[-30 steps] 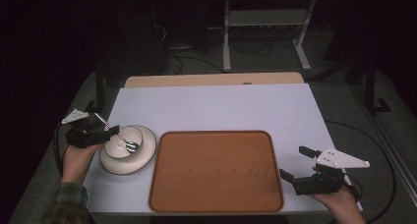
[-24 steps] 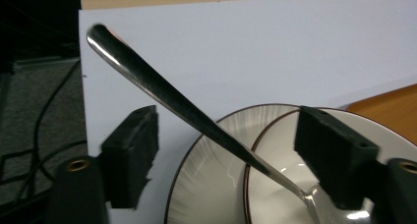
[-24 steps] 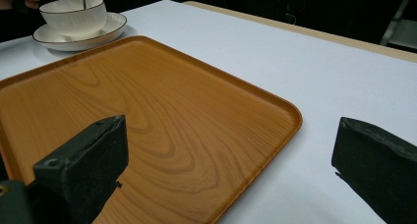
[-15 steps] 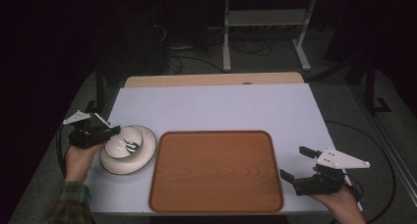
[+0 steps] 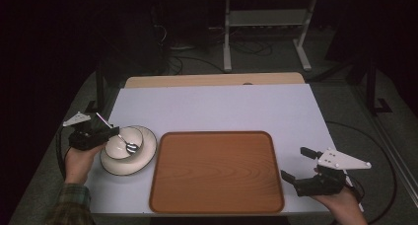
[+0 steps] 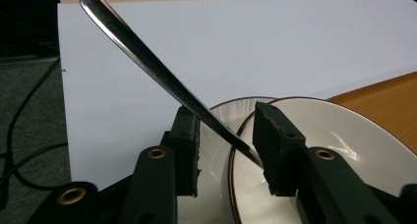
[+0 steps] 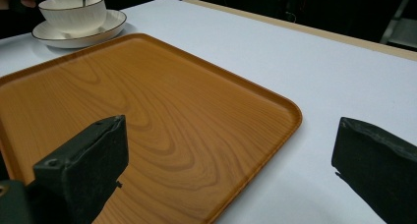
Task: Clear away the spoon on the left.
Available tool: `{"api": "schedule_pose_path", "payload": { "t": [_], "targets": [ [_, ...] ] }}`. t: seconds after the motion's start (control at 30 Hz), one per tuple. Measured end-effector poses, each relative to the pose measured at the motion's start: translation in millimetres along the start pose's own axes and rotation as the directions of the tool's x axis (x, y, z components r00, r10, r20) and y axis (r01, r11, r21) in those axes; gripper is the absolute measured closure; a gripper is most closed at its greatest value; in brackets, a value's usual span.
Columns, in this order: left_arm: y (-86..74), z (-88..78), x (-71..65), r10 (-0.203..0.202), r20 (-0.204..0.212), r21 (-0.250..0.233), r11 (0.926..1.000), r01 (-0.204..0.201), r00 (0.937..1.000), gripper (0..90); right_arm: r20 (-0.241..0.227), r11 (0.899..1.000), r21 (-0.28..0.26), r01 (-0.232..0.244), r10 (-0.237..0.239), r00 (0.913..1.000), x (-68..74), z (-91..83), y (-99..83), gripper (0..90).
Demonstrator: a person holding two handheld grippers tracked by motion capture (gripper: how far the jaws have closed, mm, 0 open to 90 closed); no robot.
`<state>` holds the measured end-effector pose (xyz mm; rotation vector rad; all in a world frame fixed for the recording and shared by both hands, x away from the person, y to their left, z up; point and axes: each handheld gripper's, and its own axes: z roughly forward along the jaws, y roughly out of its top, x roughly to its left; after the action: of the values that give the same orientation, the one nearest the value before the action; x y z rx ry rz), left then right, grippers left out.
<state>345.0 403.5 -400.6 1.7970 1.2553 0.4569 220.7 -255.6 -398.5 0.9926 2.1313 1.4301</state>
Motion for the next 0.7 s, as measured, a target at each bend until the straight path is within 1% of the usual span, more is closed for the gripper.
{"api": "schedule_pose_path", "payload": {
  "t": [0.3, 0.33, 0.37, 0.5, 0.7],
  "targets": [
    [0.2, 0.5, 0.7, -0.001, 0.005, -0.007, 1.0000, 0.001, 1.0000, 68.3, -0.002, 1.000, 0.002, 0.001, -0.001, 1.0000, 0.2, 0.4, -0.1, 0.2],
    [0.2, 0.3, 0.6, 0.001, 0.004, -0.010, 1.0000, -0.001, 1.0000, 68.3, -0.002, 1.000, 0.002, 0.001, -0.001, 1.0000, 0.2, 0.4, -0.1, 0.2],
    [0.6, -1.0, 0.7, 0.007, 0.002, -0.014, 0.9999, -0.007, 1.0000, 70.3, -0.001, 1.000, 0.004, 0.001, -0.001, 1.0000, 0.2, 0.5, -0.2, 0.2],
    [1.0, -3.3, 0.7, 0.010, 0.000, -0.023, 0.9997, -0.010, 0.9999, 73.0, -0.001, 1.000, 0.005, 0.002, -0.002, 1.0000, 0.3, 0.7, -0.2, 0.2],
    [2.4, -8.5, -1.1, 0.017, 0.014, -0.049, 0.9987, -0.017, 0.9998, 76.3, -0.001, 1.000, 0.003, 0.001, -0.001, 1.0000, 0.1, 0.3, -0.2, 0.2]
  ]
}}
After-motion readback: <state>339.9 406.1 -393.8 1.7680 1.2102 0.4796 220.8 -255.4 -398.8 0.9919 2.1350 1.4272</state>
